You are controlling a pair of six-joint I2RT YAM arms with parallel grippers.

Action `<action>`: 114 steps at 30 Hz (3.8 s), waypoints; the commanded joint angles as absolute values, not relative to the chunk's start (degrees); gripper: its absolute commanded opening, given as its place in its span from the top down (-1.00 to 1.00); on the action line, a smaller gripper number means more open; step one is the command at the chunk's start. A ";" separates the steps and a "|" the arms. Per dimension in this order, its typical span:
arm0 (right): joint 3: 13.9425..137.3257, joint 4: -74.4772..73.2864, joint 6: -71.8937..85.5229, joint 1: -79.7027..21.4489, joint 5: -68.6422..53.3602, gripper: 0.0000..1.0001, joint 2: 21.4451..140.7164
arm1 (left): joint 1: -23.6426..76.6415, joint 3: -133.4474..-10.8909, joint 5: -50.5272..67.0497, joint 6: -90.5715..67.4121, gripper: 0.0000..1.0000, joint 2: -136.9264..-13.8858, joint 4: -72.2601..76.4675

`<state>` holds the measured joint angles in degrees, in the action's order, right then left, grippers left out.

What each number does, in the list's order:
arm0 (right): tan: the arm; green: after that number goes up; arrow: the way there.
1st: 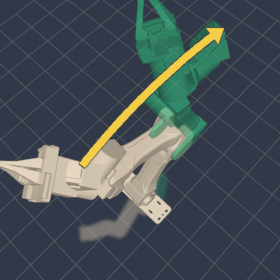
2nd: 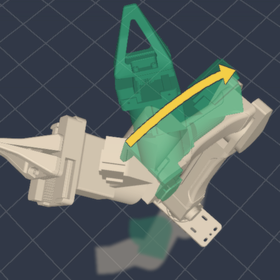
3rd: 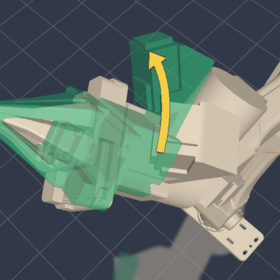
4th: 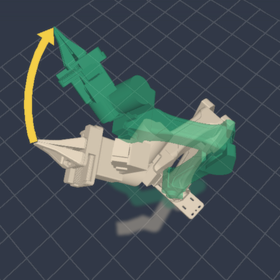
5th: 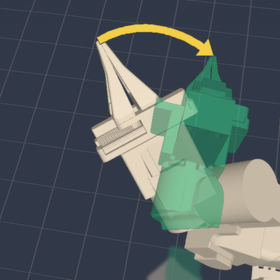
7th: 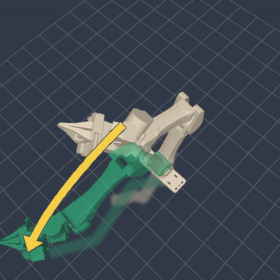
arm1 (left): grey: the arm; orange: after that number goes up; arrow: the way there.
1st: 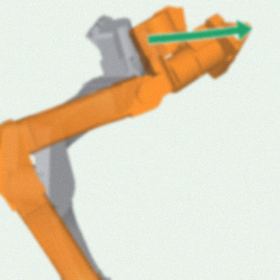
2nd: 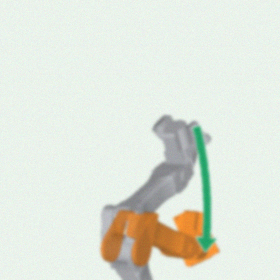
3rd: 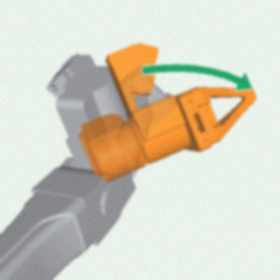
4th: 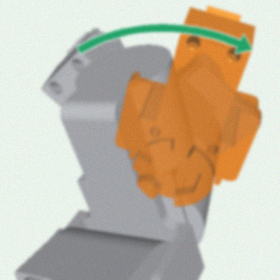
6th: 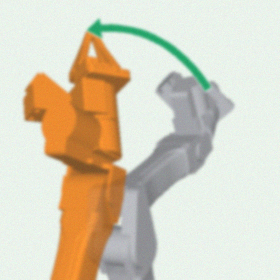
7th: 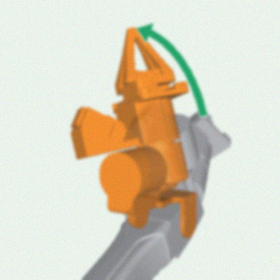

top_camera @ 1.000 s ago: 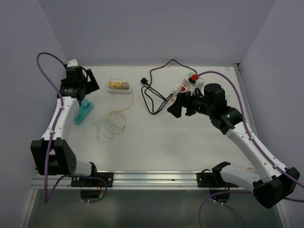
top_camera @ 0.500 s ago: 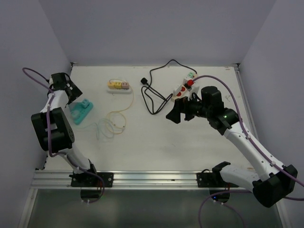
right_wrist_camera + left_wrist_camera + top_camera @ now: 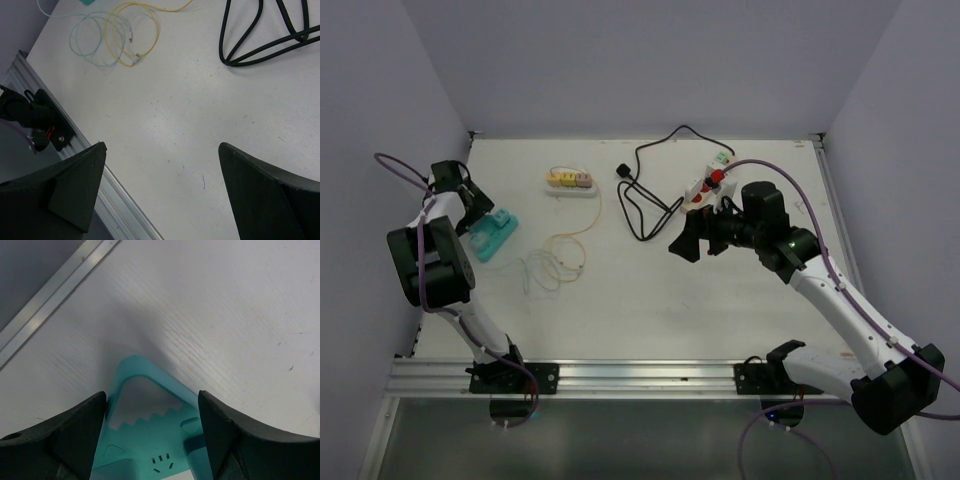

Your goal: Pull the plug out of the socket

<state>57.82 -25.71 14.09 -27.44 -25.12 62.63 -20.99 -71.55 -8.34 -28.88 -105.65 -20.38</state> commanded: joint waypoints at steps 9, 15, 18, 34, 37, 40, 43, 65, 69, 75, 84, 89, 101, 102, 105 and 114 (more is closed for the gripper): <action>57.04 -25.31 12.83 -27.51 -26.54 -0.98 62.49 | -20.40 -60.13 7.81 -38.58 -0.50 -97.74 -14.77; 56.95 -24.87 13.10 -27.51 -27.25 -0.98 62.49 | -12.23 -52.74 5.10 -45.34 -0.54 -89.22 -13.71; 56.87 -24.87 13.10 -27.51 -27.25 -0.98 62.40 | -7.06 -48.09 4.66 -50.00 -0.57 -85.35 -12.05; 56.51 -24.26 13.62 -27.42 -28.91 -0.98 62.31 | 11.34 -46.39 1.33 -43.47 -0.81 -71.90 -17.57; 56.25 -23.47 13.80 -27.51 -29.62 -0.98 62.14 | 10.90 -48.07 0.26 -32.83 -0.82 -71.72 -17.49; 56.34 -22.42 14.32 -27.51 -31.46 -0.98 62.49 | 8.01 -47.55 5.43 -25.25 -0.83 -73.38 -15.13; 56.34 -21.54 14.85 -27.51 -33.48 -0.98 62.75 | 1.42 -45.71 17.90 -21.81 -0.82 -76.19 -11.18; 56.16 -20.65 15.91 -27.51 -35.24 -0.97 62.31 | -1.77 -39.82 32.09 -27.86 -0.59 -91.14 -0.97; 55.99 -20.74 16.08 -27.51 -35.51 -0.98 62.05 | -0.62 -36.92 30.50 -31.02 -0.51 -89.92 3.16; 55.28 -20.13 16.70 -27.51 -35.33 -0.98 61.87 | 1.84 -28.76 27.25 -40.42 -0.26 -84.04 7.64; 54.93 -18.81 18.89 -27.42 -36.39 -0.97 62.75 | 11.06 -17.85 16.18 -60.19 -0.17 -71.65 14.06; 54.41 -18.63 19.25 -27.51 -36.48 -0.98 62.93 | 15.12 -15.47 14.07 -60.21 -0.44 -67.94 16.09; 53.09 -17.40 19.69 -27.60 -36.65 -0.98 62.75 | 14.94 -14.33 14.50 -46.41 -0.64 -70.31 19.24; 52.91 -16.97 19.69 -27.60 -36.74 -0.98 62.84 | 15.03 -13.98 14.68 -46.06 -0.64 -71.44 19.94; 51.95 -15.83 20.04 -27.86 -36.65 -0.98 63.28 | 14.94 -13.36 14.94 -45.35 -0.62 -74.08 23.36; 50.10 -13.28 20.65 -31.02 -34.37 -0.98 65.39 | 14.94 -11.69 19.07 -48.25 -0.40 -81.12 32.59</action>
<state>50.30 -16.97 19.66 -29.93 -35.22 65.06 14.76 -14.76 18.44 -48.95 -78.54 32.80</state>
